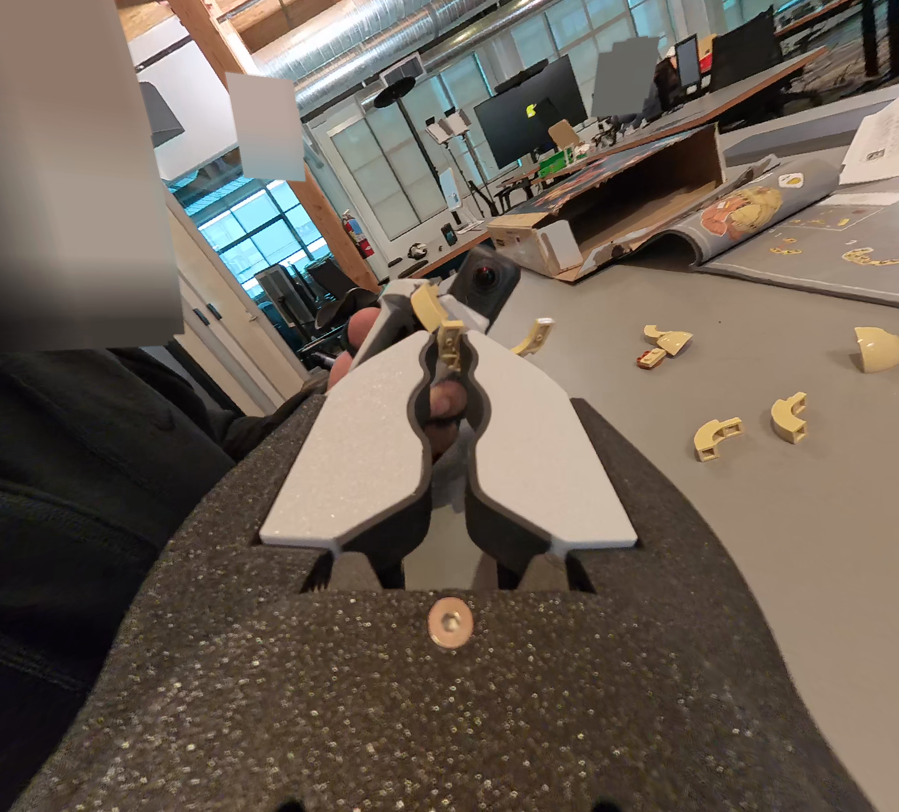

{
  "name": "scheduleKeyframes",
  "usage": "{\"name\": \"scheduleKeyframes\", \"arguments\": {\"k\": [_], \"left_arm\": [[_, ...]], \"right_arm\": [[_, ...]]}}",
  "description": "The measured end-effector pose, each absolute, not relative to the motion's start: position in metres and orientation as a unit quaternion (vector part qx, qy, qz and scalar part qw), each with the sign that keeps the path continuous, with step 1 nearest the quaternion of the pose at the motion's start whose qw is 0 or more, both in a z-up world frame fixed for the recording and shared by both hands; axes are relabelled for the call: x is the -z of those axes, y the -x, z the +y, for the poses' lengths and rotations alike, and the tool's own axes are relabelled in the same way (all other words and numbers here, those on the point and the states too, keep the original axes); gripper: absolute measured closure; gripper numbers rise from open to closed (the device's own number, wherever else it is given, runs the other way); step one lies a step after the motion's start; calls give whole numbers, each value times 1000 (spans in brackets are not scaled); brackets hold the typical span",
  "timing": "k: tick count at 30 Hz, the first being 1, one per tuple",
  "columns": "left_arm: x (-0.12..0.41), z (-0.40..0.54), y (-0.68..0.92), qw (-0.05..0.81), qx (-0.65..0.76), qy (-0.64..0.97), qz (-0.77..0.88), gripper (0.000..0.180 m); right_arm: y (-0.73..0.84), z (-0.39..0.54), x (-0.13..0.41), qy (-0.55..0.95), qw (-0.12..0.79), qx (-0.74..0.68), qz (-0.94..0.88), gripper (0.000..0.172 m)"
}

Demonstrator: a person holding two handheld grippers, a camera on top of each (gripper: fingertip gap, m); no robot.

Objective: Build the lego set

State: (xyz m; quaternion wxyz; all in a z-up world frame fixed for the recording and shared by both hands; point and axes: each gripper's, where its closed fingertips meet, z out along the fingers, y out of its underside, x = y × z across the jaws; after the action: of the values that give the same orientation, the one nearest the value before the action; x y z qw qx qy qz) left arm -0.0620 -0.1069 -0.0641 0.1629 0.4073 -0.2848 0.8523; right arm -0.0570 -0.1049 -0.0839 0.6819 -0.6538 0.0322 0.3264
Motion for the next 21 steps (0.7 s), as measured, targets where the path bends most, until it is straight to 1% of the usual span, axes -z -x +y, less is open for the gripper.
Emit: {"name": "scheduleKeyframes", "arguments": {"k": [3, 6, 10, 13, 16, 21], "left_arm": [[86, -99, 61, 126, -788, -473, -373, 176], [121, -91, 67, 94, -681, -547, -477, 176], [158, -86, 78, 96, -566, -595, -563, 176], [175, -83, 81, 114, -523, -617, -577, 176], [178, -80, 82, 139, -525, -631, -554, 176], [180, -68, 83, 124, -516, -647, -548, 176]], "right_arm": [[54, -109, 88, 667, 666, -332, 37, 164], [46, -113, 95, 689, 651, -314, 47, 164], [42, -115, 102, 709, 635, -302, 53, 163], [43, -115, 104, 714, 630, -300, 52, 163], [44, -116, 104, 715, 629, -302, 51, 163], [43, -118, 103, 710, 628, -316, 52, 163]]}}
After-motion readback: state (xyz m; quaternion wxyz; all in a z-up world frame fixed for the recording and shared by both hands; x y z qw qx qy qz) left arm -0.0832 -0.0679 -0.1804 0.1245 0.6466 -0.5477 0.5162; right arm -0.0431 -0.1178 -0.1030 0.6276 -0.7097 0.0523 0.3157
